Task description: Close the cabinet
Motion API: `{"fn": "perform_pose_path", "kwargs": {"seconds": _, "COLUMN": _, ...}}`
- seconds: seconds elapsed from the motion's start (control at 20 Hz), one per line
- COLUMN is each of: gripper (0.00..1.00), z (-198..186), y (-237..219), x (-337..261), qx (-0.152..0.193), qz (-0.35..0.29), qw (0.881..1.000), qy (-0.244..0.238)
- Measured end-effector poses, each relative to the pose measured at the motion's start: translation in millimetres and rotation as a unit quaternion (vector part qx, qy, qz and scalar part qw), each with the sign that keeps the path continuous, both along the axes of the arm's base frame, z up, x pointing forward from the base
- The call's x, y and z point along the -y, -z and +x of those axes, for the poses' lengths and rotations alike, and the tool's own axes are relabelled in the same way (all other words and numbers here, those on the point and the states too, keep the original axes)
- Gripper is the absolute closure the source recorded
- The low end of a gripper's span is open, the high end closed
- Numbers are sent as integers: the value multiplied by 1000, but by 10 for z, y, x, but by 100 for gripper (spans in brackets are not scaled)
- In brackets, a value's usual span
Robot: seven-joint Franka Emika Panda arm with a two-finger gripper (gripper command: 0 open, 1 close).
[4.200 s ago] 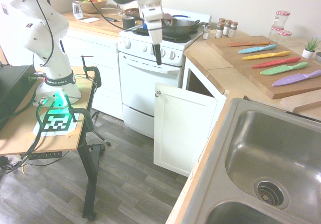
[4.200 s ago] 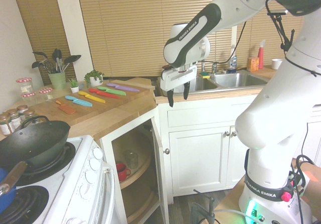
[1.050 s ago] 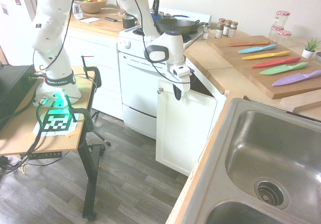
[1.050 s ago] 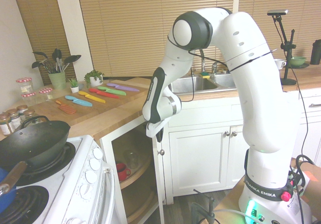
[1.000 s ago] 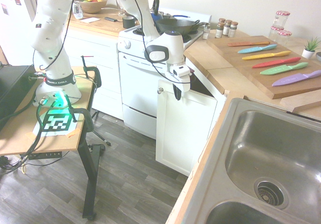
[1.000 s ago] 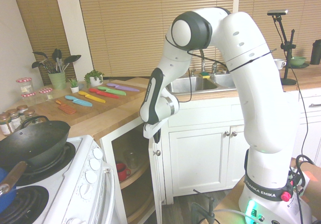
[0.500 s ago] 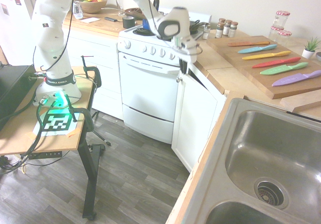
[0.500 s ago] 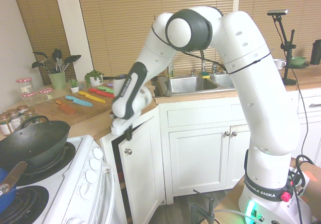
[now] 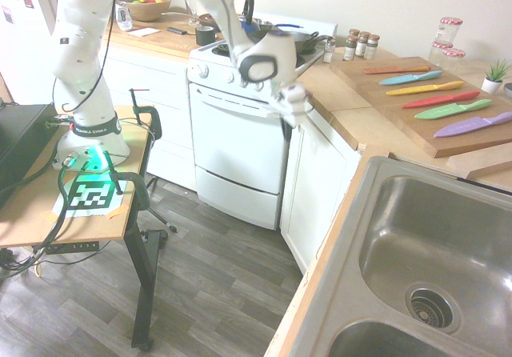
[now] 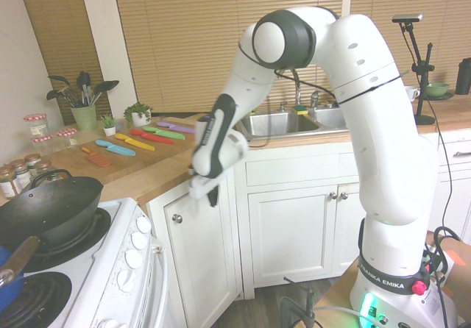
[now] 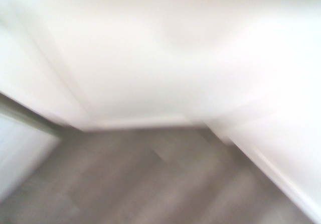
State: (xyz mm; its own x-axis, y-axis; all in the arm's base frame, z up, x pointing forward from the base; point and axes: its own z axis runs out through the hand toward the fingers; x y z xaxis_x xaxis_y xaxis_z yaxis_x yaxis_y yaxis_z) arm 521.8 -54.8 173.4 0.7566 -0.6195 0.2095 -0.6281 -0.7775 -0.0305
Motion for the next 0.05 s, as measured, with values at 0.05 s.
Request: {"fn": "perform_pose_path", "kwargs": {"seconds": 0.05, "gripper": 100, "z": -230, "y": 118, "x": 216, "qx": -3, "qz": 2, "qw": 1000, "qy": 22}}
